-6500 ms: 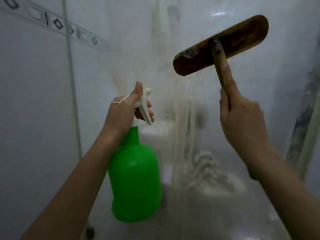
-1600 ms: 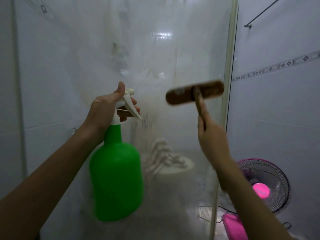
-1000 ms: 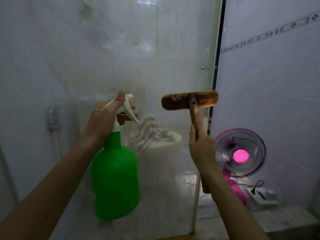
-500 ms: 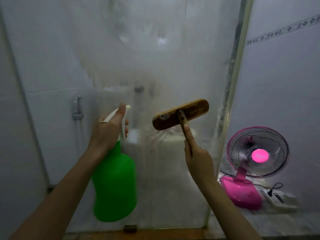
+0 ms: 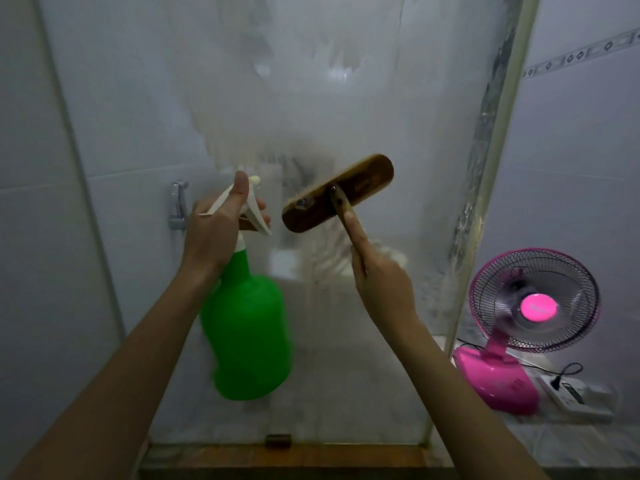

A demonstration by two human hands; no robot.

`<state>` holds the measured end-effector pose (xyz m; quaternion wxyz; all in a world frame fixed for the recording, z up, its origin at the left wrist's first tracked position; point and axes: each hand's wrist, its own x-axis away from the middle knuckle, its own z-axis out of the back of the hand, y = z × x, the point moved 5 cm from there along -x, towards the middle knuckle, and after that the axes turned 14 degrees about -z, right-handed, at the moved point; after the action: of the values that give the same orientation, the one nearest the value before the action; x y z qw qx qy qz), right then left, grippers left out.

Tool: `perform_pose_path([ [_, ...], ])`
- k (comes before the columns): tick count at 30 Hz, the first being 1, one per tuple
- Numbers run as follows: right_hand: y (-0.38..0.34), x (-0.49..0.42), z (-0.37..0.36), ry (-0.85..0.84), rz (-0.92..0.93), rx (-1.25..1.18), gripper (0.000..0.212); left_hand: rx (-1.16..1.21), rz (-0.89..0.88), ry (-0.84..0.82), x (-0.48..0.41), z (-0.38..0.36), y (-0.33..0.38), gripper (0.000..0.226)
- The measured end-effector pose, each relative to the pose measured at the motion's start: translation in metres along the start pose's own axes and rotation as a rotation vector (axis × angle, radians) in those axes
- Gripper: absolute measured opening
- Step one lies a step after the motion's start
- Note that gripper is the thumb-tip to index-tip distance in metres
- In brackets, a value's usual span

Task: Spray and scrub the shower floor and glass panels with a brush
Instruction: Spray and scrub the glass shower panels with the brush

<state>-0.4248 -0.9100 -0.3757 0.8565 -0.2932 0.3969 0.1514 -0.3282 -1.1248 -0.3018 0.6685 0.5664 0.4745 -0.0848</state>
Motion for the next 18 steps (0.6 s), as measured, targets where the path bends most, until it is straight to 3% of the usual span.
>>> perform_pose_path([
  [4,0.032,0.050,0.006,-0.104,-0.105,-0.074,0.068,-0.011,-0.038,0.070,-0.004,0.030,0.000,0.040],
  [11,-0.120,-0.043,-0.019,0.023,0.163,-0.064,0.057,-0.078,-0.074,0.110,-0.011,0.075,0.007,0.037],
  [18,-0.071,0.024,-0.030,-0.103,0.092,-0.120,0.066,0.019,-0.071,0.210,-0.014,0.114,0.012,0.034],
])
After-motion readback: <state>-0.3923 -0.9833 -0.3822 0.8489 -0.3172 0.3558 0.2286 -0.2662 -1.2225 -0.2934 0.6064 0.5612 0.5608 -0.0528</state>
